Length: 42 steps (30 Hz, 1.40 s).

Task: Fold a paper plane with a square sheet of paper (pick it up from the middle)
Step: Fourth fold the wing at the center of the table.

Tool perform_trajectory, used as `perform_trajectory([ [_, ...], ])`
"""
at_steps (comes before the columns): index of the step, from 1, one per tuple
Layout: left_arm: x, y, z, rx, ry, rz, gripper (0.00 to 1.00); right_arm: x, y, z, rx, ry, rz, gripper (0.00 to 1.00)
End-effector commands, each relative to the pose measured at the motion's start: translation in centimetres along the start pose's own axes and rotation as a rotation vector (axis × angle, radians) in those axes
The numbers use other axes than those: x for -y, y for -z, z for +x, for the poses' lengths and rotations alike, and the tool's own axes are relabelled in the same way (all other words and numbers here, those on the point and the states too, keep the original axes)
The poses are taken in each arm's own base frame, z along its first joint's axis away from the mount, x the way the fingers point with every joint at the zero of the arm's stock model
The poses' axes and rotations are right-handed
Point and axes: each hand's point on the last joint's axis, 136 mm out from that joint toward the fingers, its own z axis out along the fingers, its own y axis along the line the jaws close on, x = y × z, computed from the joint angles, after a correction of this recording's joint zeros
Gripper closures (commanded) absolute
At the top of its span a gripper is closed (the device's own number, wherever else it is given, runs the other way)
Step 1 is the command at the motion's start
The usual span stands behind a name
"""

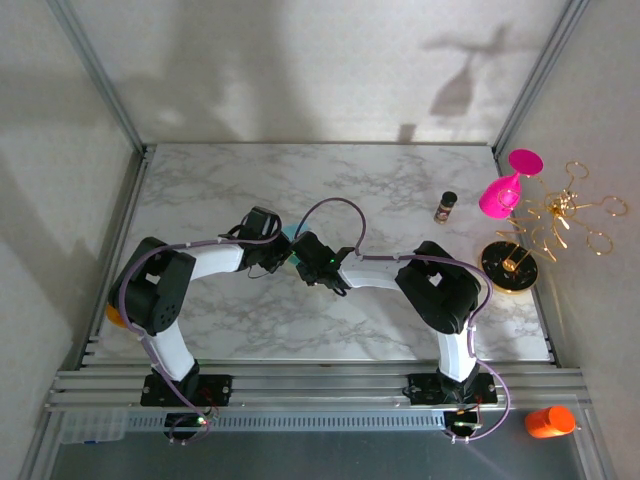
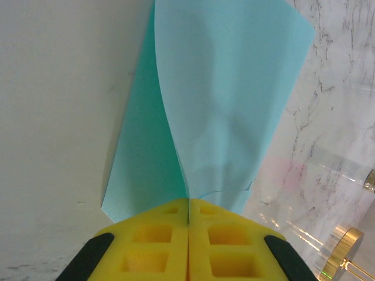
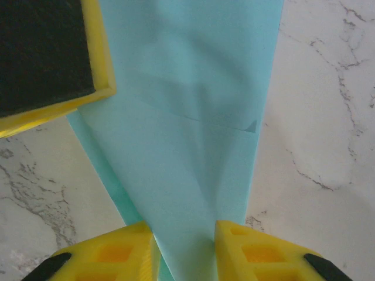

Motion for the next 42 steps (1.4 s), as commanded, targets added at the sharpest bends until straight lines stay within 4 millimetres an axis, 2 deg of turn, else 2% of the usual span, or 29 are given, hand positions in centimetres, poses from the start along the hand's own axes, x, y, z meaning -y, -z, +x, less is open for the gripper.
perform_trajectory([
  [1, 1.2, 0.6, 0.3, -0.012, -0.008, 0.023, 0.92, -0.6, -0.1, -0.5, 0.001, -0.017, -0.01, 0.71],
  [7, 1.5, 1.4, -0.8, 0.013, 0.004, 0.04, 0.87, -0.8, -0.3, 0.3, -0.014, -0.009, -0.028, 0.78],
  [15, 2.2, 5.4, -5.7, 0.147, 0.041, 0.086, 0.75, -1.8, 0.0, 1.1, -0.002, -0.006, -0.125, 0.81],
  [18, 1.7, 6.6, -6.3, 0.178, 0.052, 0.103, 0.74, -1.7, -0.1, 1.5, -0.012, -0.004, -0.136, 0.82],
  [21, 0.7, 6.8, -5.7, 0.175, 0.056, 0.122, 0.76, -1.6, 0.0, 1.7, -0.014, -0.01, -0.156, 0.83],
  [26, -0.5, 5.5, -3.5, 0.096, 0.073, 0.183, 0.84, -1.4, 0.3, 1.7, -0.012, -0.027, -0.212, 0.84],
  [33, -0.3, 3.1, -0.8, 0.008, 0.02, 0.2, 0.87, -1.4, 0.4, 1.9, -0.036, -0.044, -0.302, 0.86],
  [37, -0.2, 2.3, -0.1, -0.015, 0.005, 0.199, 0.88, -1.3, 0.3, 2.0, -0.046, -0.061, -0.329, 0.87],
  [42, -1.1, 1.1, 0.4, -0.04, 0.005, 0.168, 0.89, -1.4, 0.2, 2.1, -0.063, -0.093, -0.384, 0.89],
])
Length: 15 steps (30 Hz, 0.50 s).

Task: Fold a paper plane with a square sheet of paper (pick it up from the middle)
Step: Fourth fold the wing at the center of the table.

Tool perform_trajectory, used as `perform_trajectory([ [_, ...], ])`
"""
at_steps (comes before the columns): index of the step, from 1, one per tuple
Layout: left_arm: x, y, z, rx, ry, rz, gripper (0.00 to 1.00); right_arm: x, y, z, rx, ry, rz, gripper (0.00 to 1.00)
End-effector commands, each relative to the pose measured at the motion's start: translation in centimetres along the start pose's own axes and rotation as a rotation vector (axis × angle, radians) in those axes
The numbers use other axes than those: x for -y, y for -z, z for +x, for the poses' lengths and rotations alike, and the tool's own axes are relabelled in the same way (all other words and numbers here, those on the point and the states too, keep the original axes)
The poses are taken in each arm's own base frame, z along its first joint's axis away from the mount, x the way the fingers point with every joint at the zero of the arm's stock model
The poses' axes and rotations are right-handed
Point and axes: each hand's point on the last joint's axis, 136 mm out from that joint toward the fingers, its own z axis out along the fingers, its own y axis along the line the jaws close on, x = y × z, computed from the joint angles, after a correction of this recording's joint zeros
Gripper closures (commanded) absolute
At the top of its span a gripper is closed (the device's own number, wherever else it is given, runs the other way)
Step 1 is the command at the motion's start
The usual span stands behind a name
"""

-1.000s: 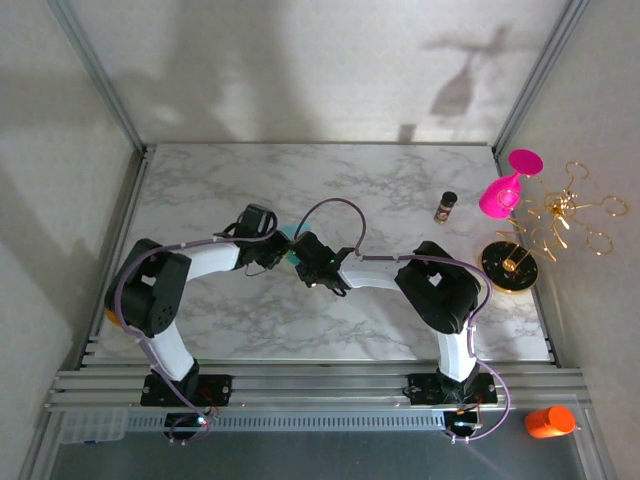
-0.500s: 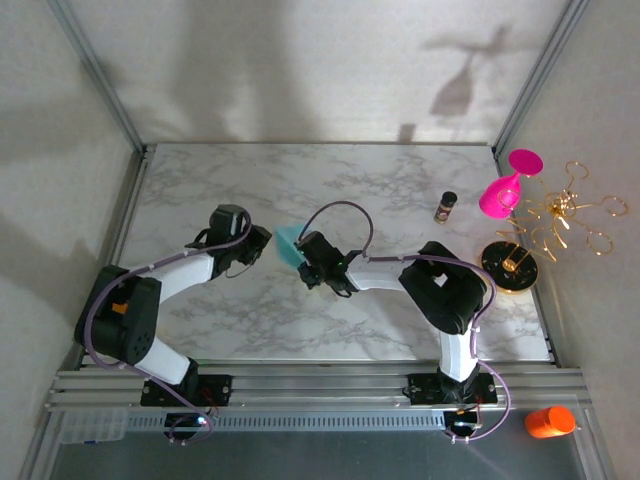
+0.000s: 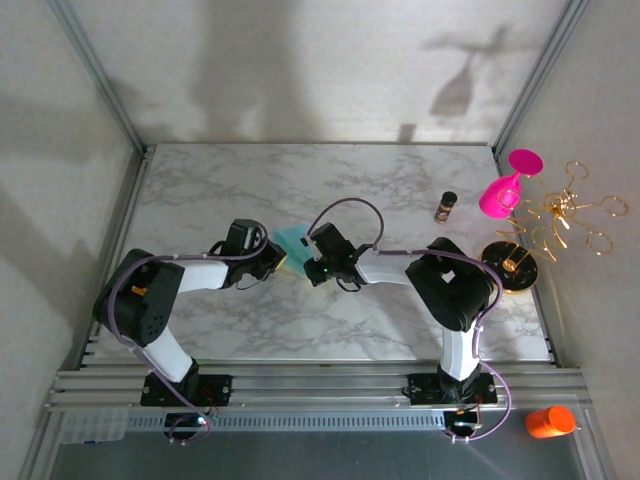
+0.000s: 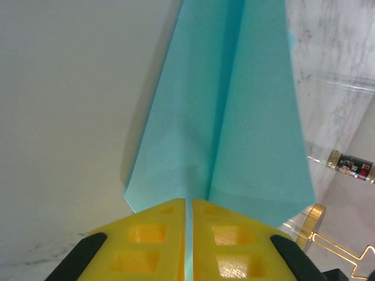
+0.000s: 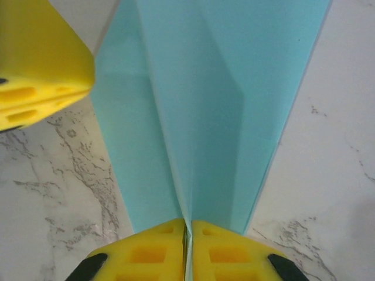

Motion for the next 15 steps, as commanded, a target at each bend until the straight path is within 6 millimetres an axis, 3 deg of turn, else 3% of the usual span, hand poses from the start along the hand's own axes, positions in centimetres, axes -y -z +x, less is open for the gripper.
perform_trajectory([
  [1, 0.7, -0.8, 0.4, -0.026, -0.017, 0.019, 0.89, -0.3, -0.1, 1.5, -0.054, -0.024, -0.065, 0.89],
  [15, -1.3, -1.6, 0.0, -0.021, -0.001, -0.07, 0.9, 0.2, -0.3, 2.2, -0.087, -0.108, -0.189, 0.92],
])
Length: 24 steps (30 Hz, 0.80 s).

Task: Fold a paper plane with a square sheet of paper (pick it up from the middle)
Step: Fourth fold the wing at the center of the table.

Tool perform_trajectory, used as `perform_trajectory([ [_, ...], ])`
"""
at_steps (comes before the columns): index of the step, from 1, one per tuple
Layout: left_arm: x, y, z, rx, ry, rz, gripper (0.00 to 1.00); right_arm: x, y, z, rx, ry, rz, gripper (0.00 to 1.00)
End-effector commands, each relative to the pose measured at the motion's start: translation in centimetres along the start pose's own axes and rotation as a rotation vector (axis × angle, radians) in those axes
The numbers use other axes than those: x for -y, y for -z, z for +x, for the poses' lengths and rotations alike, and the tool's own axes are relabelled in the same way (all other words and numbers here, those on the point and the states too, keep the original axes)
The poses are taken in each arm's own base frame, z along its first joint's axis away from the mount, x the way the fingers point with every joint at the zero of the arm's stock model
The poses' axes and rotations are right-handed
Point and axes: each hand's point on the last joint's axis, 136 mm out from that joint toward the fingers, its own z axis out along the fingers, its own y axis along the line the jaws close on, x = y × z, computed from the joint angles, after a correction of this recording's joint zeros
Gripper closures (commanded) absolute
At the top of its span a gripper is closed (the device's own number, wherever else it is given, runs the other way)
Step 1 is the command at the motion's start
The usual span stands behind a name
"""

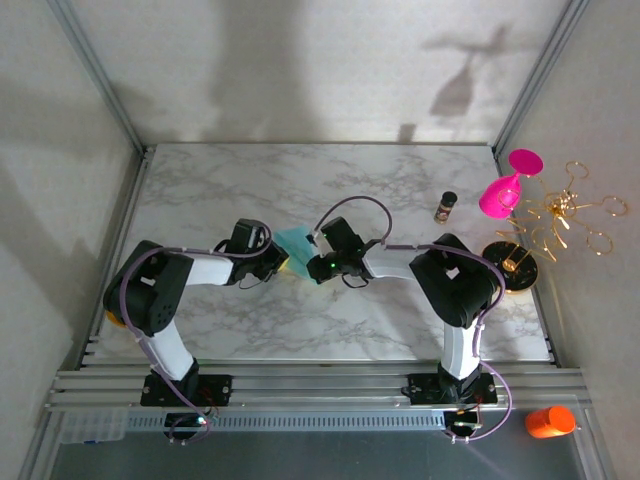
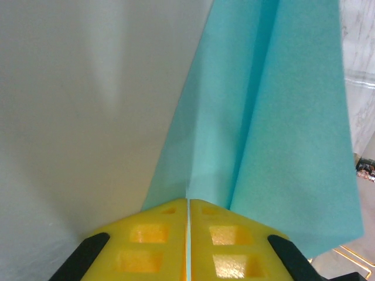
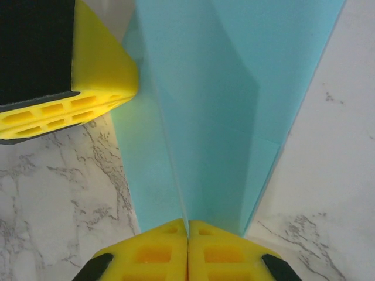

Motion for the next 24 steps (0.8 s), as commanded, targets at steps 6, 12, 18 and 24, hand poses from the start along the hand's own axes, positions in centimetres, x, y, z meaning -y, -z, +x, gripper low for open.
perform_trajectory([
  [6, 1.4, 0.5, -0.6, 0.016, -0.043, 0.013, 0.89, 0.7, -1.0, 2.8, -0.07, -0.113, -0.097, 0.94],
  [12, 4.2, 1.2, -0.2, 0.002, -0.131, 0.087, 0.83, 1.3, -0.7, 3.0, -0.057, -0.176, -0.146, 0.93],
  [18, 4.8, 0.2, 1.5, -0.055, -0.185, 0.117, 0.72, 1.6, -0.6, 3.1, -0.051, -0.222, -0.184, 0.93],
  [24, 5.0, -0.2, 1.8, -0.056, -0.254, 0.099, 0.63, 1.8, -0.6, 3.1, -0.053, -0.231, -0.182, 0.92],
])
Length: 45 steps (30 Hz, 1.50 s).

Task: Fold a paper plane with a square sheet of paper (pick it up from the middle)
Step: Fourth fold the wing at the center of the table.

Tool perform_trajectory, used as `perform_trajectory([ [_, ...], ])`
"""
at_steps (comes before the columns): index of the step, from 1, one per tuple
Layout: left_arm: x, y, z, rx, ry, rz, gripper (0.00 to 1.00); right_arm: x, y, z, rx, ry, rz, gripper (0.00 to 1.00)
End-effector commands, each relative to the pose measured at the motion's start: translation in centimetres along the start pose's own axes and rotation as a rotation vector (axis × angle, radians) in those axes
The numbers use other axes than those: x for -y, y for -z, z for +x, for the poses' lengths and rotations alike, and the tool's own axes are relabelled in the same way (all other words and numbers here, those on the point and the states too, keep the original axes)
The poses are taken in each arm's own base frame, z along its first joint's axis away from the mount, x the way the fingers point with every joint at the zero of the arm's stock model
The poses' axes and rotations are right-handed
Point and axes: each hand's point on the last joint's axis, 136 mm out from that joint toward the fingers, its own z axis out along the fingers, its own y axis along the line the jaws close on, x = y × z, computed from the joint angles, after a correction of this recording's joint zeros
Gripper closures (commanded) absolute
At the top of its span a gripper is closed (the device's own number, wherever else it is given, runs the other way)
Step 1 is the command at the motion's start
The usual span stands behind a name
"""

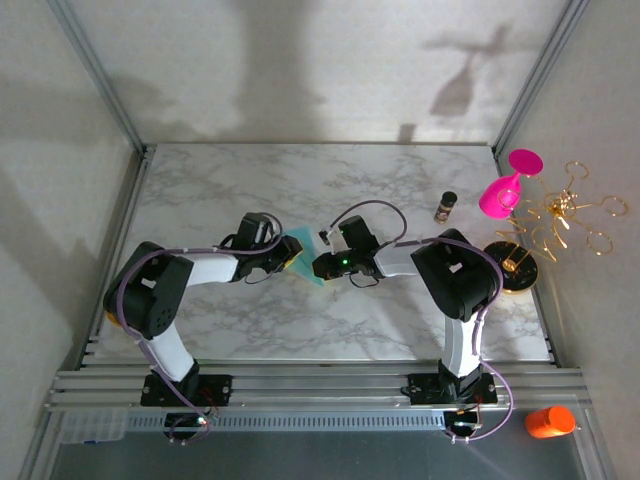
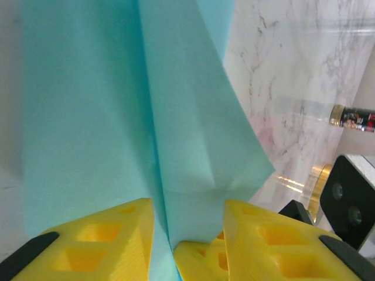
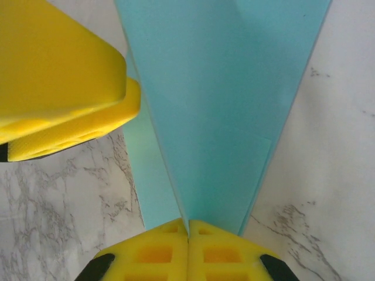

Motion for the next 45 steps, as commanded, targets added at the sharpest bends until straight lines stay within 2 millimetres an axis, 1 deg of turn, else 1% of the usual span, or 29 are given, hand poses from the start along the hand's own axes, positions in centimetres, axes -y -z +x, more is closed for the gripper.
perform_trajectory([
  [1, 0.7, -0.5, -0.2, -0.004, -0.069, 0.003, 0.63, 1.9, -0.5, 2.7, -0.073, -0.074, 0.032, 0.92],
  [6, -0.5, -0.9, 0.0, -0.008, -0.07, -0.03, 0.63, 1.9, -0.6, 2.6, -0.074, -0.077, 0.028, 0.92],
  [11, -0.7, -1.4, 0.1, -0.014, -0.068, -0.029, 0.61, 1.9, -0.6, 2.5, -0.073, -0.075, 0.025, 0.91],
  [15, -1.0, -1.6, 0.2, -0.019, -0.064, -0.04, 0.59, 1.8, -0.6, 2.5, -0.077, -0.071, 0.025, 0.88],
  [17, -1.6, -1.7, 0.3, -0.023, -0.06, -0.06, 0.58, 1.6, -0.5, 2.3, -0.072, -0.066, 0.022, 0.85],
  [22, -3.7, -2.0, 0.7, -0.039, -0.047, -0.139, 0.56, 1.0, -0.3, 1.2, -0.053, -0.063, 0.011, 0.78],
  [25, -4.5, -2.2, 1.0, -0.052, -0.049, -0.169, 0.55, 0.8, -0.2, 0.9, -0.046, -0.068, 0.005, 0.79],
  [31, -5.3, -2.3, 1.2, -0.059, -0.05, -0.209, 0.53, 1.5, -0.5, 1.5, -0.06, -0.094, 0.024, 0.84],
  [37, -5.3, -2.3, 1.1, -0.053, -0.047, -0.215, 0.54, 1.9, -0.6, 2.0, -0.066, -0.112, 0.023, 0.88],
  [41, -4.3, -2.1, 0.7, -0.04, -0.051, -0.194, 0.54, 2.3, -0.5, 2.3, -0.071, -0.134, 0.01, 0.9],
  [45, -2.5, -1.5, 0.1, -0.02, -0.069, -0.155, 0.54, 2.4, -0.7, 2.8, -0.086, -0.154, -0.009, 0.91],
])
